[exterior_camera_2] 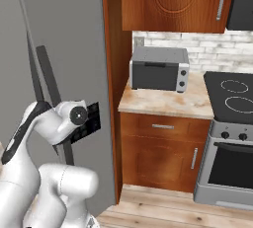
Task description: Take the bottled waters from the counter and place them in the freezer to freeze. Close the freezer door after placing the bottles.
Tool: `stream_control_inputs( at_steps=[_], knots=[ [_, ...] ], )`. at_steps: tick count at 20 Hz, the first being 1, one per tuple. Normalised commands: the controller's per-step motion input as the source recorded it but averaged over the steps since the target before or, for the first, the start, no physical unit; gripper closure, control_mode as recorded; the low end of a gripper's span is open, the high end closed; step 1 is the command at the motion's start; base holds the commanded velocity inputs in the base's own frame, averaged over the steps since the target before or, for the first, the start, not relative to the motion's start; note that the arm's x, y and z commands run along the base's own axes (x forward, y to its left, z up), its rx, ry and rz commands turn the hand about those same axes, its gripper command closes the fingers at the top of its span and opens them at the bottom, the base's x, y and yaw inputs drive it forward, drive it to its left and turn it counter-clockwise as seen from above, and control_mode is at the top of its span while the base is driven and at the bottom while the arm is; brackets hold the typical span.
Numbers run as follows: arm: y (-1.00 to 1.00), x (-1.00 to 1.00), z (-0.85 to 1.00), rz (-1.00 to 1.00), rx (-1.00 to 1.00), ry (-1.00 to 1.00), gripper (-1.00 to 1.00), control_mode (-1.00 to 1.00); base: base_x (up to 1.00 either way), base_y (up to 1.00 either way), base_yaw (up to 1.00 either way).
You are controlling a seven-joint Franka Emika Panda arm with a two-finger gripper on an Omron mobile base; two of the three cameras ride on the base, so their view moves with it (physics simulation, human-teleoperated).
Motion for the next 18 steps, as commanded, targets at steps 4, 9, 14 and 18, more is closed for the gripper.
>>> stream_control_inputs(
  at_steps=[4,9,14,18],
  knots=[
    [0.47,0.27,0.0,-0.15,-0.05,0.17,-1.0,-1.0,0.0,0.0,0.0],
    [0.27,0.19,0.0,-0.13,-0.02,0.08,-1.0,-1.0,0.0,0.0,0.0],
    [0.0,0.22,0.0,-0.05,0.0,0.02,-1.0,-1.0,0.0,0.0,0.0],
    [0.0,0.25,0.0,-0.04,0.0,0.01,-1.0,-1.0,0.0,0.0,0.0]
  ],
)
